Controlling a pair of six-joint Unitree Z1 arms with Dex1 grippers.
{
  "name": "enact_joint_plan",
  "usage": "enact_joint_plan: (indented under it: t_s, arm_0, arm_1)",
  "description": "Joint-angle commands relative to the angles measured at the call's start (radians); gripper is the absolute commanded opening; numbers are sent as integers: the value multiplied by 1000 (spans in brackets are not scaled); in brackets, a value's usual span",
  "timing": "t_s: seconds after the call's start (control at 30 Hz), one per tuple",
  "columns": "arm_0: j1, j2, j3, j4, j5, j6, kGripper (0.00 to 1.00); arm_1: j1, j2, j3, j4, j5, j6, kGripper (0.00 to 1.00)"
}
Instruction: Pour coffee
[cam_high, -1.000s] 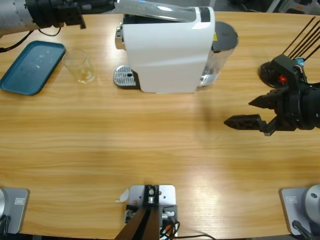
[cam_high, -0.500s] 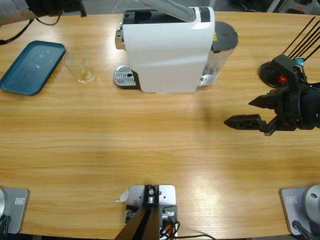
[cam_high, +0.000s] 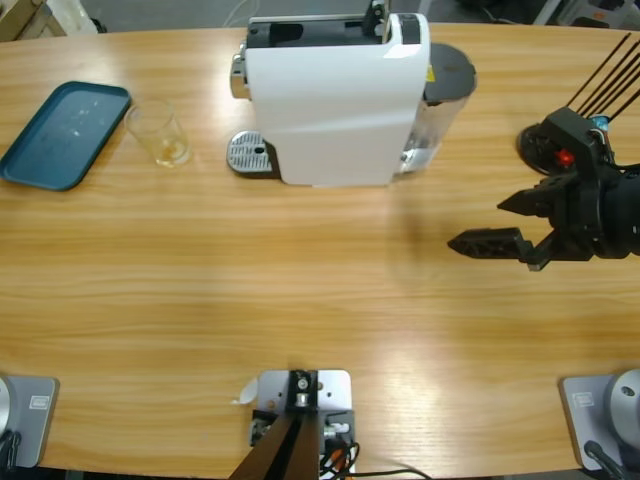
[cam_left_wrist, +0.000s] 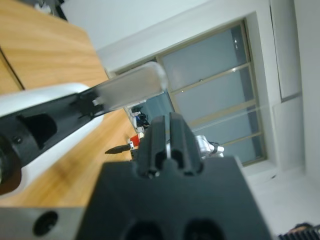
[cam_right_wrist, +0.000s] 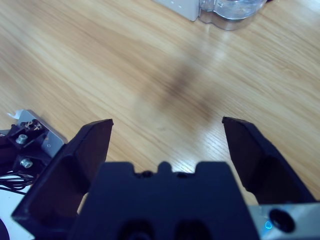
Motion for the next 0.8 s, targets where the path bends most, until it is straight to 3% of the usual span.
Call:
enact_joint_plan:
  t_s: [0.03, 0.13, 0.23, 0.27, 0.4, 0.53, 0.67, 0.8]
  arm_0:
    - [5, -296, -2, 472, 221, 355, 16]
    - [-30, -425, -83, 850, 392, 569, 28]
    - [-82, -471, -203, 1226, 553, 769, 208]
    - [-103, -474, -230, 1312, 608, 819, 308]
    - [-217, -447, -331, 1609, 854, 1024, 491]
    - [-290, -484, -269, 1677, 1010, 1102, 753]
    - [-292, -565, -193, 1659, 1007, 1126, 831]
    - [-313, -552, -181, 1671, 1005, 1159, 872]
  arm_1:
    - [-7, -4, 7, 5, 16, -2, 964]
    - [-8, -4, 7, 5, 18, -2, 964]
    - [-7, -5, 7, 5, 21, -4, 964]
    - [-8, -6, 7, 5, 21, -4, 964]
    - [-8, -15, 9, 5, 0, -2, 964]
    - [-7, -34, 11, 12, -71, 22, 959]
    - [-8, -92, -1, 32, -164, 62, 954]
    - [-8, -96, -53, 93, -218, 43, 936]
